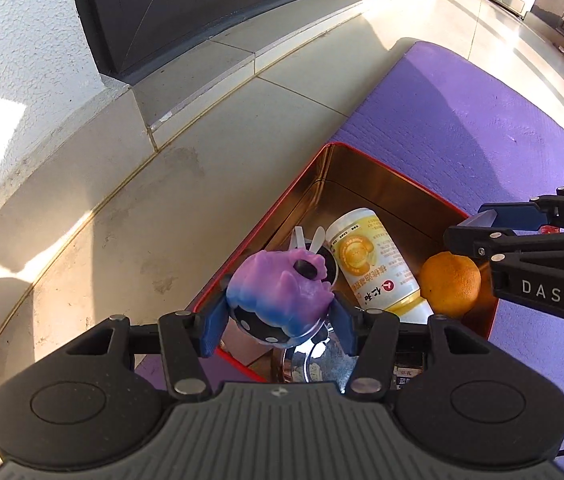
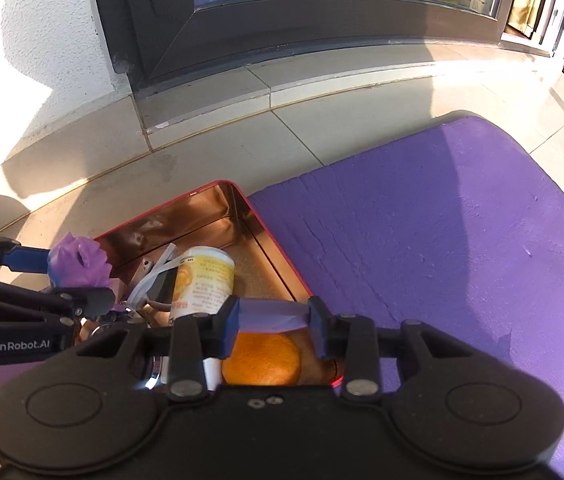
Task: Organize rigid objects
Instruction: 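Carry plush figure and grey stick into the red tin and open both grippers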
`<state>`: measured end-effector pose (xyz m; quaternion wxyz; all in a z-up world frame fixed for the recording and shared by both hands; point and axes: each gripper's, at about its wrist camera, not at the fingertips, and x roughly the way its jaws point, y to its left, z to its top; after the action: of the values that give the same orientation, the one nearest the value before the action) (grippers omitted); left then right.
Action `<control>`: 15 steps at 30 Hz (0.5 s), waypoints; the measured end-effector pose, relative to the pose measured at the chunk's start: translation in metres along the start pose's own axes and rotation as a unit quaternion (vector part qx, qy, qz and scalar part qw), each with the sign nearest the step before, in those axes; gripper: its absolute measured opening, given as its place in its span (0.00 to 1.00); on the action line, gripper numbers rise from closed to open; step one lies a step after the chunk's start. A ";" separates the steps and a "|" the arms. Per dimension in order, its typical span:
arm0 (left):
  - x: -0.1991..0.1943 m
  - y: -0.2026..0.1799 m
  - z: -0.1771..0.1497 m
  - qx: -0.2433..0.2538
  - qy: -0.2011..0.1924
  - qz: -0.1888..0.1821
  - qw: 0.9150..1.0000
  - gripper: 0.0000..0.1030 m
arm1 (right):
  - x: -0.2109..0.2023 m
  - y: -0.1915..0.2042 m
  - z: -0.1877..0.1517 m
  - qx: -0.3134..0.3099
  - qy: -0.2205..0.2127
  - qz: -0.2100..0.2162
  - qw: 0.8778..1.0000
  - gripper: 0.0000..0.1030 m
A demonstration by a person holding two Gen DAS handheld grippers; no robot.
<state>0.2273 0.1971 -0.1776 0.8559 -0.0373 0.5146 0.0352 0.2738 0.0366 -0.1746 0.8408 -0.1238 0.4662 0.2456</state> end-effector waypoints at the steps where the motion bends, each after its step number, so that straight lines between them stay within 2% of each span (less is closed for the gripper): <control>1: 0.004 0.000 0.000 -0.001 0.002 0.000 1.000 0.52 | 0.004 0.000 0.000 0.002 0.002 0.000 1.000 0.34; 11: 0.028 0.003 0.000 -0.015 0.006 0.000 1.000 0.52 | 0.035 0.009 -0.007 -0.010 0.020 0.002 1.000 0.33; 15: 0.030 0.004 0.001 -0.019 0.003 -0.001 1.000 0.52 | 0.038 0.010 -0.011 -0.010 0.018 0.002 1.000 0.36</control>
<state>0.2419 0.2016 -0.2038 0.8533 -0.0547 0.5167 0.0439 0.2781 0.0515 -0.2124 0.8304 -0.1363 0.4792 0.2495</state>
